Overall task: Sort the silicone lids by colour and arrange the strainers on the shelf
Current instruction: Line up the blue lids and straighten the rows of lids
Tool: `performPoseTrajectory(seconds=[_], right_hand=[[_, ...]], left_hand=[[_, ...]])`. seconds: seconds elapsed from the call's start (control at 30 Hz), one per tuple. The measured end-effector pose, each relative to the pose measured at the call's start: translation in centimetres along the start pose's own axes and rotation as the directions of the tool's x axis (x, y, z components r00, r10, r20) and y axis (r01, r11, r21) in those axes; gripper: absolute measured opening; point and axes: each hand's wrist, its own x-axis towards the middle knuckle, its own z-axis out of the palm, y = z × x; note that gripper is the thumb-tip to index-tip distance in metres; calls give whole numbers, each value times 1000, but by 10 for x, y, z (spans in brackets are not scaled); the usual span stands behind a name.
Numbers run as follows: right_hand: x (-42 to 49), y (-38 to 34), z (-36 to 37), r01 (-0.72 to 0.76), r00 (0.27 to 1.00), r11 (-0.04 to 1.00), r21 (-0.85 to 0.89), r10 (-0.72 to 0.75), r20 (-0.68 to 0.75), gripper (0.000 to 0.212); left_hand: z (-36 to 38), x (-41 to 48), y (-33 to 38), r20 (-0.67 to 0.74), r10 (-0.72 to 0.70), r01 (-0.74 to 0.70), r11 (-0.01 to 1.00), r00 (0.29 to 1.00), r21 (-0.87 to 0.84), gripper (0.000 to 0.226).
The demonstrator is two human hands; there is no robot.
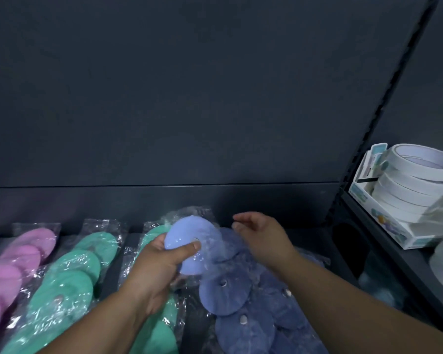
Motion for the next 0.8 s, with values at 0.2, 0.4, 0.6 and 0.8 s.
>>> performPoseTrajectory(seconds=[0.2, 0.4, 0.6, 0.8], right_hand=[[22, 21, 9, -55, 992, 653, -756, 118, 31, 86], [26, 26, 25, -3, 1000, 593, -805, 11, 4, 94], [19, 14, 27, 68, 984, 998, 20, -64, -164, 61], [-3, -10, -9, 24, 981, 831, 556, 88, -174, 5]], left_hand=[[-23, 2, 0, -201, 58, -65, 997, 978, -28, 16], [-28, 3, 0, -179, 53, -57, 998, 982, -18, 23], [-28, 1, 1, -173, 87, -94, 995, 981, -35, 20], [-25, -1, 2, -208, 172, -179, 984, 963, -17, 38]])
